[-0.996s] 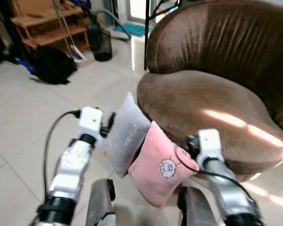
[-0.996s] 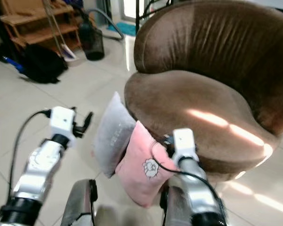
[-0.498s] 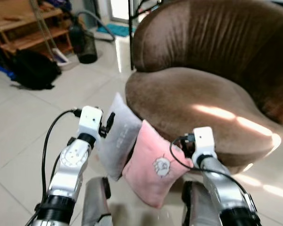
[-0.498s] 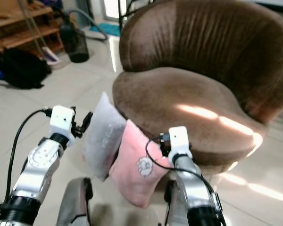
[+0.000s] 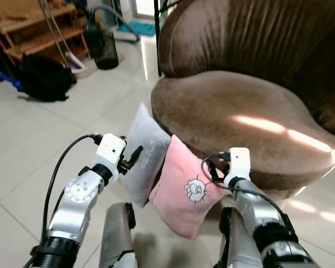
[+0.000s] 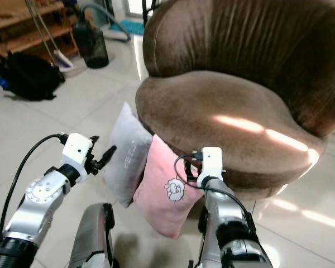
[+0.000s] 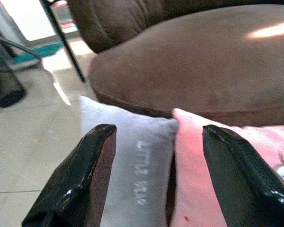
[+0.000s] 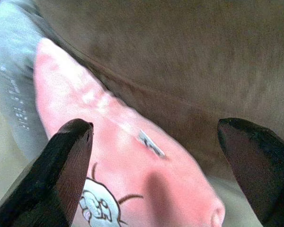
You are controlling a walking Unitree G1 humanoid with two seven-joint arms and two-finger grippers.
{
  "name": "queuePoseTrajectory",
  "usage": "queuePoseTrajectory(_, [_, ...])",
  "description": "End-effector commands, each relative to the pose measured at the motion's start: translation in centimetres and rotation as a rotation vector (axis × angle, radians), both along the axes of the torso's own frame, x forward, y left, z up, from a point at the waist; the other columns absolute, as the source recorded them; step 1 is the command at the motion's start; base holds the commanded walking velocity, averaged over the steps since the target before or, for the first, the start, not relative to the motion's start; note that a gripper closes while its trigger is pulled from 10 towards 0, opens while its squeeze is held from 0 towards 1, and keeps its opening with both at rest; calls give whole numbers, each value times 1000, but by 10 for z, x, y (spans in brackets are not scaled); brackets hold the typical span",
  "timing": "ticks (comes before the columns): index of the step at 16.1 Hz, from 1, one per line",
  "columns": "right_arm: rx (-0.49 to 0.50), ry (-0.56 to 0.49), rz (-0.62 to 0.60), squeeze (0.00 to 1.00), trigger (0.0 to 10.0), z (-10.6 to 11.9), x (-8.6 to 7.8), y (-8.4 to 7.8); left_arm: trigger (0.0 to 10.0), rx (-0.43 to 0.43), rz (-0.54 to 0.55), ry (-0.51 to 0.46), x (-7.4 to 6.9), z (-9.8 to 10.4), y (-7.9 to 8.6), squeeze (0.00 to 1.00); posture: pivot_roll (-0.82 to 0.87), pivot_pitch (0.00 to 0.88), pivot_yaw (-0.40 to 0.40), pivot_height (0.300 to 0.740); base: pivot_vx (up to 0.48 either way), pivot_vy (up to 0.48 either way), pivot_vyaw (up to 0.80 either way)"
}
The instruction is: Move the pillow to the sofa from floor
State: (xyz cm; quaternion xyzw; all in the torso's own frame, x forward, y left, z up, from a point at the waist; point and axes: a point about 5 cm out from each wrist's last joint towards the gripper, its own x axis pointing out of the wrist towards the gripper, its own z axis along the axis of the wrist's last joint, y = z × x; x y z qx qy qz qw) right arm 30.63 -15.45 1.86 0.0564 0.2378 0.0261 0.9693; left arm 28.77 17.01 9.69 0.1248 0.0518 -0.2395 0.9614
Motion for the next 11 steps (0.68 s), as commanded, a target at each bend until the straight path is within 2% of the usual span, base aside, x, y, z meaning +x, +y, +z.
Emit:
queuePoseTrajectory(1, [73, 25, -90, 1000, 10000, -4, 1, -5, 10000, -10, -72, 42, -5, 4, 0, 0, 112, 148, 56, 502, 0, 0, 0])
queuePoseTrajectory(4, [151, 52, -234, 1000, 10000, -13, -5, -18, 10000, -36, -251, 164, -29, 9, 3, 0, 166, 215, 104, 502, 0, 0, 0])
queuePoseTrajectory(6, [197, 46, -347, 1000, 10000, -14, -8, -32, 10000, -71, -386, 240, -43, 18, 3, 0, 191, 249, 146, 502, 0, 0, 0])
queuePoseTrajectory(8, [279, 41, -476, 1000, 10000, -15, -9, -48, 10000, -42, -420, 260, -45, 24, 5, 0, 218, 281, 176, 502, 0, 0, 0])
queuePoseTrajectory(9, [315, 32, -527, 1000, 10000, -15, -10, -52, 10000, -51, -420, 264, -47, 28, 6, 0, 223, 285, 179, 502, 0, 0, 0])
queuePoseTrajectory(11, [458, -8, -611, 1000, 10000, -12, -8, -54, 10000, -53, -420, 276, -52, 32, 11, 0, 234, 292, 183, 502, 0, 0, 0])
